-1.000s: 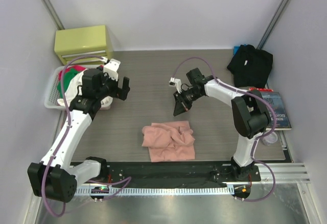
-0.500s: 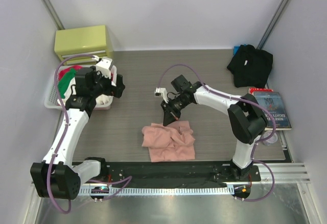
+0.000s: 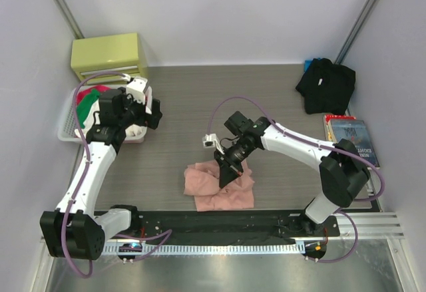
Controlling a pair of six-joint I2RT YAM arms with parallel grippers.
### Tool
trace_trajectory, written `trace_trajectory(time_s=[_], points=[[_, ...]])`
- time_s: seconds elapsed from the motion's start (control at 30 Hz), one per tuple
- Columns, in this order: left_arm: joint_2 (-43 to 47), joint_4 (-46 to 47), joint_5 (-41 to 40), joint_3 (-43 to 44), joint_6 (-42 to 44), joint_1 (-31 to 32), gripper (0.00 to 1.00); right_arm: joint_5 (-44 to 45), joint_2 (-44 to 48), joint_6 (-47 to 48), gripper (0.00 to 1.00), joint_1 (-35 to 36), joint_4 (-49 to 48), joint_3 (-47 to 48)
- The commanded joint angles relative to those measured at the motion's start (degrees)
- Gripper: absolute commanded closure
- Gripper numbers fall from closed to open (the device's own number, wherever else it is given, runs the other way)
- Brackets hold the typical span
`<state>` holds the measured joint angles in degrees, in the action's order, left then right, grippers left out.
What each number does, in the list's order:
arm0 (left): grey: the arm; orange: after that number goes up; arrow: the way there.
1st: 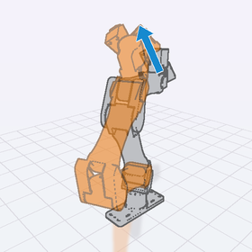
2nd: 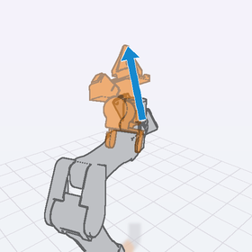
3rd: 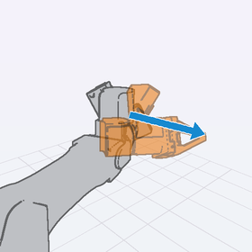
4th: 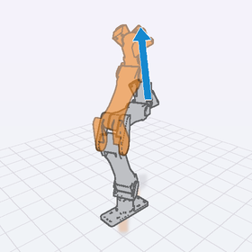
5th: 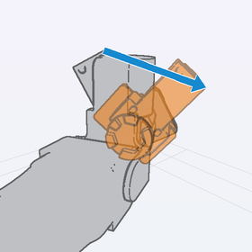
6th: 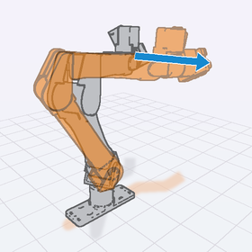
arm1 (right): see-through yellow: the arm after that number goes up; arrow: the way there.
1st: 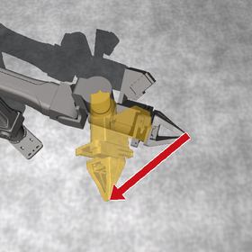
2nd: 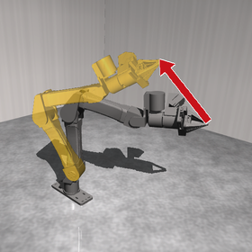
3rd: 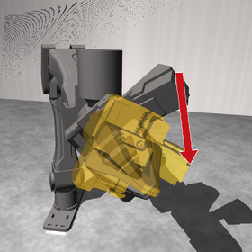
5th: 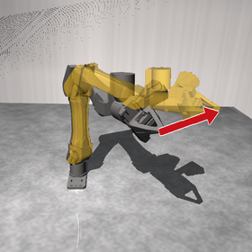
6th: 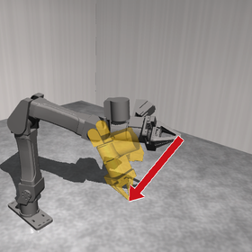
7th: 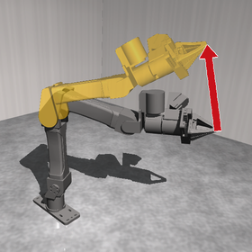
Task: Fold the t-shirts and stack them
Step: Fold the long partially folded tshirt into a neat square
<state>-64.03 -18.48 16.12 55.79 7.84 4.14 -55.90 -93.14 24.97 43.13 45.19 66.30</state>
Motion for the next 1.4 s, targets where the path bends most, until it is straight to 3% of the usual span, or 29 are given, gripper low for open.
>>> trace_trajectory(time_s=[0.0, 0.17, 0.7, 1.07, 1.37], points=[[0.5, 2.9, -0.6, -0.2, 1.0, -0.4, 0.00, -2.6, 3.6, 4.6, 0.99, 1.1, 5.3, -0.7], [1.8, 4.0, 0.3, -2.5, 1.0, -0.5, 0.00, 5.8, 4.8, 2.1, 0.99, 0.5, -1.9, 0.8], [5.4, 4.2, 0.8, -4.7, 1.2, -2.5, 0.00, 5.5, -15.3, 2.4, 0.99, 0.5, -3.6, 15.0], [4.3, 4.9, 0.4, -4.5, 1.7, -3.1, 0.00, 0.3, -5.0, -2.5, 0.99, 4.1, -6.5, 6.0], [5.8, 4.9, 0.1, -5.5, 2.2, -3.8, 0.00, 1.2, -5.6, 1.4, 0.99, 9.1, -2.6, 5.5]])
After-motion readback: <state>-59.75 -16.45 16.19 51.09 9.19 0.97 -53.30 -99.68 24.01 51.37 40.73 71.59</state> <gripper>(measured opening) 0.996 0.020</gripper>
